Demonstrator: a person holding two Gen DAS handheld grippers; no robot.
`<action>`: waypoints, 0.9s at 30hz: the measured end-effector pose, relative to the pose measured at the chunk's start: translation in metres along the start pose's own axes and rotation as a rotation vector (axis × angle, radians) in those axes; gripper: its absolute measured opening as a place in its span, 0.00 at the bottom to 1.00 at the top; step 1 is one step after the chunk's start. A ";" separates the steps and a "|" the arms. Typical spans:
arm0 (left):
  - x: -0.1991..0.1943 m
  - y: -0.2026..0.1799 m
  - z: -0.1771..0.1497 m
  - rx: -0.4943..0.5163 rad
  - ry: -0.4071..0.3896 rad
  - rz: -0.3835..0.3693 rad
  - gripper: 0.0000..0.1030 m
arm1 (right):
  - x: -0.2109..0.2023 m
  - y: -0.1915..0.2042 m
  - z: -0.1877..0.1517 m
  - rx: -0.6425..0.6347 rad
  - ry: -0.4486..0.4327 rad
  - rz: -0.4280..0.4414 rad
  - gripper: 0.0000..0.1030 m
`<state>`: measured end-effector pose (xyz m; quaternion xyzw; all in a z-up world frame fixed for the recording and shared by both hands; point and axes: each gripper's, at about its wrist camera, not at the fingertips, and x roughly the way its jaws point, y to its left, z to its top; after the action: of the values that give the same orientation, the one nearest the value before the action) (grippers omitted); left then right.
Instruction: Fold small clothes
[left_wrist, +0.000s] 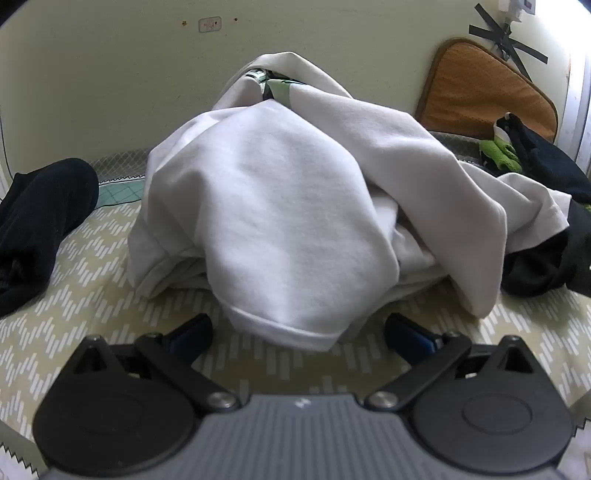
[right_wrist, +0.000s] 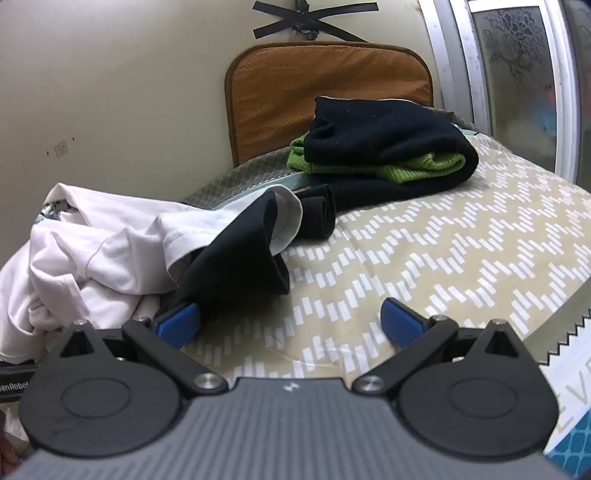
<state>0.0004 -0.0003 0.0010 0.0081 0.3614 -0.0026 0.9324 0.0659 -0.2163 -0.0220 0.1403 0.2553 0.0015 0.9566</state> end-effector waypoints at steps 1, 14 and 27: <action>-0.001 0.000 -0.001 0.004 -0.002 -0.003 1.00 | 0.000 0.000 0.000 0.008 -0.003 0.003 1.00; -0.054 0.020 -0.034 -0.038 -0.218 -0.146 1.00 | -0.002 -0.004 0.000 0.054 -0.022 0.029 1.00; -0.054 0.039 -0.031 -0.139 -0.243 -0.178 1.00 | -0.001 -0.003 0.000 0.046 -0.020 0.022 1.00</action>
<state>-0.0603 0.0389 0.0152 -0.0890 0.2446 -0.0612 0.9636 0.0647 -0.2190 -0.0225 0.1650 0.2442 0.0048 0.9556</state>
